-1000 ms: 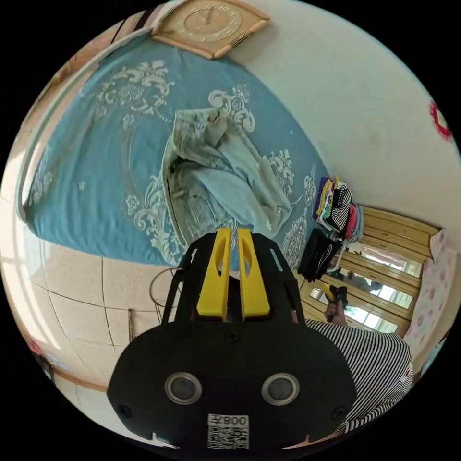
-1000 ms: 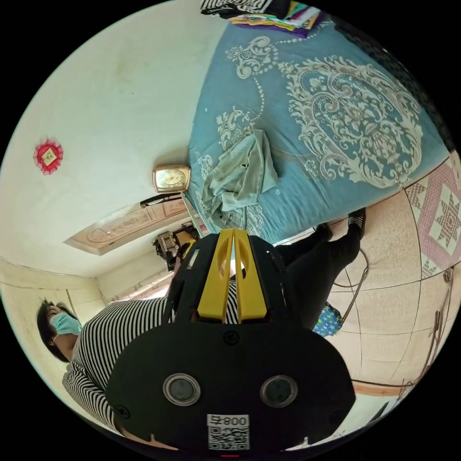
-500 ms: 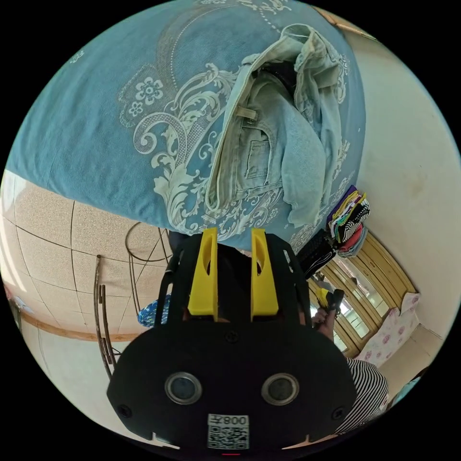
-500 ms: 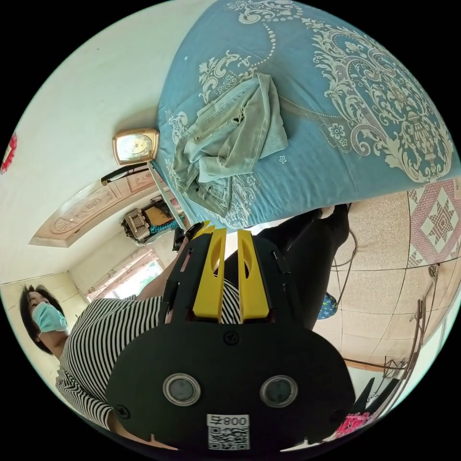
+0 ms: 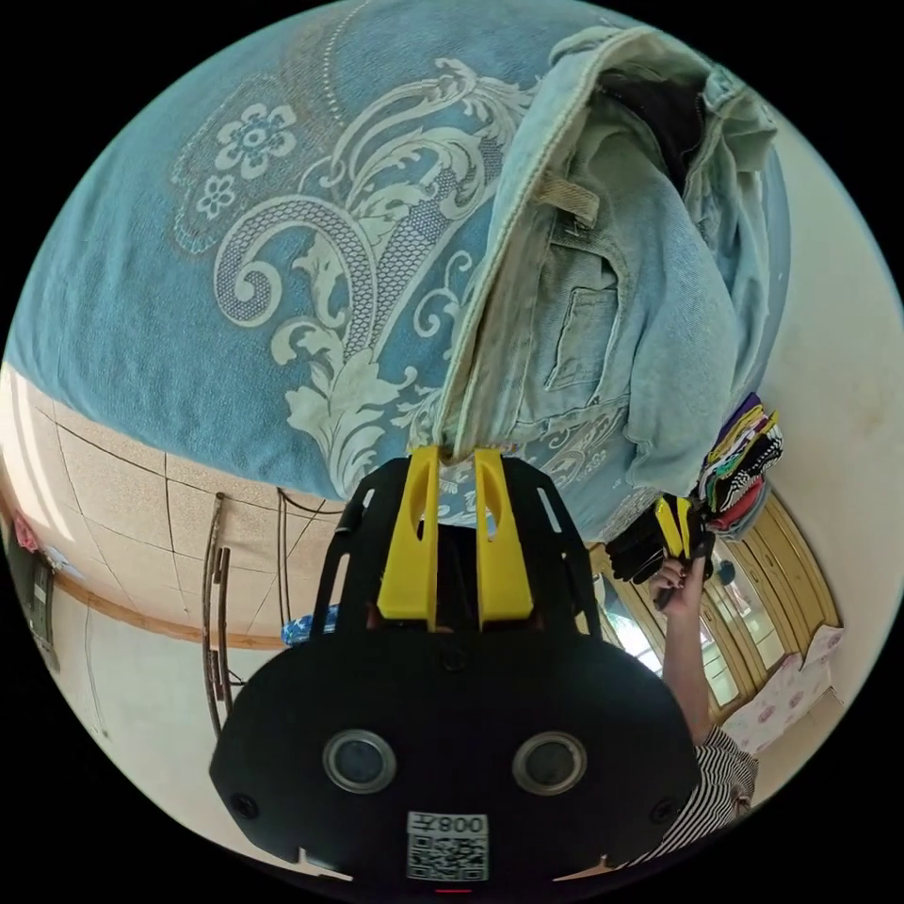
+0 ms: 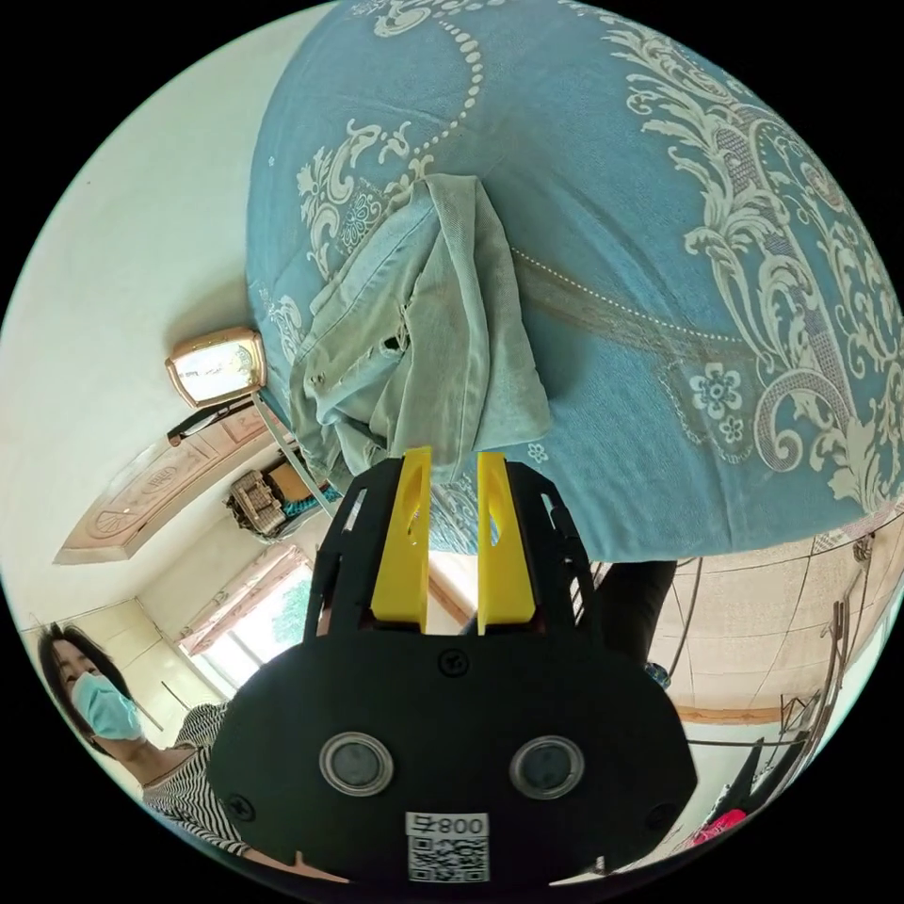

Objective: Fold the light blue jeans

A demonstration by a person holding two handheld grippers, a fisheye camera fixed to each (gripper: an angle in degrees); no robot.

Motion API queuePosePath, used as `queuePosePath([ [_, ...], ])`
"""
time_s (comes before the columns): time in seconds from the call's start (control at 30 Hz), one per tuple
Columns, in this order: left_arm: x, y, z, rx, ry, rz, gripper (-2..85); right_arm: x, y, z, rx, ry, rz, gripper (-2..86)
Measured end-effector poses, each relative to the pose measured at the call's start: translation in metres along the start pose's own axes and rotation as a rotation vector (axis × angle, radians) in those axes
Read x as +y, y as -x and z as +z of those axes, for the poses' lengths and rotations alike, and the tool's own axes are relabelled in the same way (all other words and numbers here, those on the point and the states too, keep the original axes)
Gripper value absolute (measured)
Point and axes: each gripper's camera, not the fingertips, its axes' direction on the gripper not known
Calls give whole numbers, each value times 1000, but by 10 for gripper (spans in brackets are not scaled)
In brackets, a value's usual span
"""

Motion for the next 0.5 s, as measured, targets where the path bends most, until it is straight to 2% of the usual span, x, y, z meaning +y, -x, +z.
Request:
queuePosePath([
  [0.17,3,8,-46,40,-50,81,22,-27,-2,-8,-87,-10,54,68],
  [0.27,5,16,-77,84,-91,114,16,-31,6,-26,-86,5,33,15],
  [0.5,17,52,-185,101,-264,153,11,-27,48,-135,-105,-66,-139,2],
])
